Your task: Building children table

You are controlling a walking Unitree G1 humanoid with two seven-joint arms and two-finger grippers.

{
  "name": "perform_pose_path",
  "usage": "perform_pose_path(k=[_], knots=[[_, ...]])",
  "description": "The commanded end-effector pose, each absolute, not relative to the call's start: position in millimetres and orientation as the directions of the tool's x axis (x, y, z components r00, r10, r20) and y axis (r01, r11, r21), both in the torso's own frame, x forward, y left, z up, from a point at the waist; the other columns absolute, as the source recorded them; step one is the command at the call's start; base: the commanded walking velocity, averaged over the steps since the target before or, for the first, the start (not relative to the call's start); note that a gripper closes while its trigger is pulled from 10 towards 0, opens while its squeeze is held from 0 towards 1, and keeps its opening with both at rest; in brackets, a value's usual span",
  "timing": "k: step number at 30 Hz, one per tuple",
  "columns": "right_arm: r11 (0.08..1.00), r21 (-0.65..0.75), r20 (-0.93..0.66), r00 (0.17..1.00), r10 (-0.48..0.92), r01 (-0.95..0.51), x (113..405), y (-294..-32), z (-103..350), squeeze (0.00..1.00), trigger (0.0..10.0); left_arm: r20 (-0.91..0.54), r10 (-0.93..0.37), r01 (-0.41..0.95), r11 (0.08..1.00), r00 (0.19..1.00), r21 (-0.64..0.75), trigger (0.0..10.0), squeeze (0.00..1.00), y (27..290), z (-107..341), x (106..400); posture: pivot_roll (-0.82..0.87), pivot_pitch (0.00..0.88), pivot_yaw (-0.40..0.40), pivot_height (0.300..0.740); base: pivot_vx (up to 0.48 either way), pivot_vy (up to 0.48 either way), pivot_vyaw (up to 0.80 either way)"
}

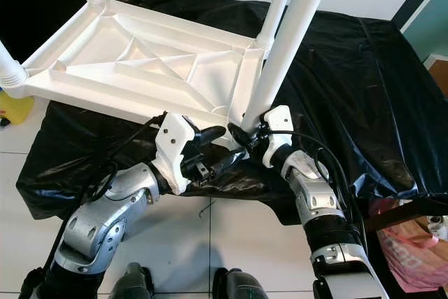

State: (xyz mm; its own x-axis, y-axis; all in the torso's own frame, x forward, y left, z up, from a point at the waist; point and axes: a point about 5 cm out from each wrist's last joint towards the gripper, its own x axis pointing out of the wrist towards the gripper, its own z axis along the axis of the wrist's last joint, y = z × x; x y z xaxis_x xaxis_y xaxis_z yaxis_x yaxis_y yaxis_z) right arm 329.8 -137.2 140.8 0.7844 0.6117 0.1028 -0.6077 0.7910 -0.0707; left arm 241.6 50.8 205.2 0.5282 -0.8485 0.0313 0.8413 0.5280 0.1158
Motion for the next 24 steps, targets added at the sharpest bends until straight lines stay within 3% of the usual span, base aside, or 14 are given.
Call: perform_pose_path(k=[1, 3, 4, 5, 6, 14, 24], knots=[[0.789, -0.072, 0.053, 0.787, 0.614, -0.611, 328, -136, 131, 0.00, 0.0, 0.034, -0.825, 0.818, 0.563, 0.564, 0.117, 10.0, 0.00, 49, 204, 243, 0.20, 0.153, -0.186, 0.740, 0.000, 0.000, 0.00], [0.804, -0.069, 0.054, 0.803, 0.594, -0.590, 328, -138, 129, 0.00, 0.0, 0.034, -0.825, 0.817, 0.564, 0.565, 0.118, 10.0, 0.00, 50, 204, 243, 0.19, 0.152, -0.185, 0.740, 0.000, 0.000, 0.00], [0.824, -0.064, 0.056, 0.822, 0.567, -0.563, 328, -139, 128, 0.00, 2.4, 0.034, -0.824, 0.816, 0.565, 0.565, 0.119, 10.0, 0.00, 50, 204, 244, 0.19, 0.152, -0.183, 0.740, 0.000, 0.000, 0.00], [0.824, -0.064, 0.056, 0.822, 0.567, -0.563, 328, -139, 128, 0.00, 2.4, 0.034, -0.824, 0.816, 0.565, 0.565, 0.119, 10.0, 0.00, 50, 204, 244, 0.19, 0.152, -0.183, 0.740, 0.000, 0.000, 0.00], [0.848, -0.063, 0.060, 0.846, 0.530, -0.526, 328, -141, 128, 0.00, 10.0, 0.033, -0.823, 0.815, 0.566, 0.567, 0.121, 10.0, 0.00, 50, 204, 245, 0.19, 0.151, -0.181, 0.740, 0.000, 0.000, 0.00], [0.936, -0.033, 0.059, 0.935, 0.351, -0.350, 328, -144, 123, 0.00, 10.0, 0.027, -0.811, 0.802, 0.583, 0.585, 0.130, 10.0, 0.00, 58, 202, 248, 0.16, 0.145, -0.173, 0.740, 0.000, 0.000, 0.00], [0.986, 0.019, 0.047, 0.985, 0.165, -0.166, 319, -133, 114, 0.00, 10.0, 0.006, -0.823, 0.814, 0.562, 0.568, 0.147, 10.0, 0.00, 63, 200, 252, 0.13, 0.133, -0.128, 0.740, 0.000, 0.000, 0.00]])
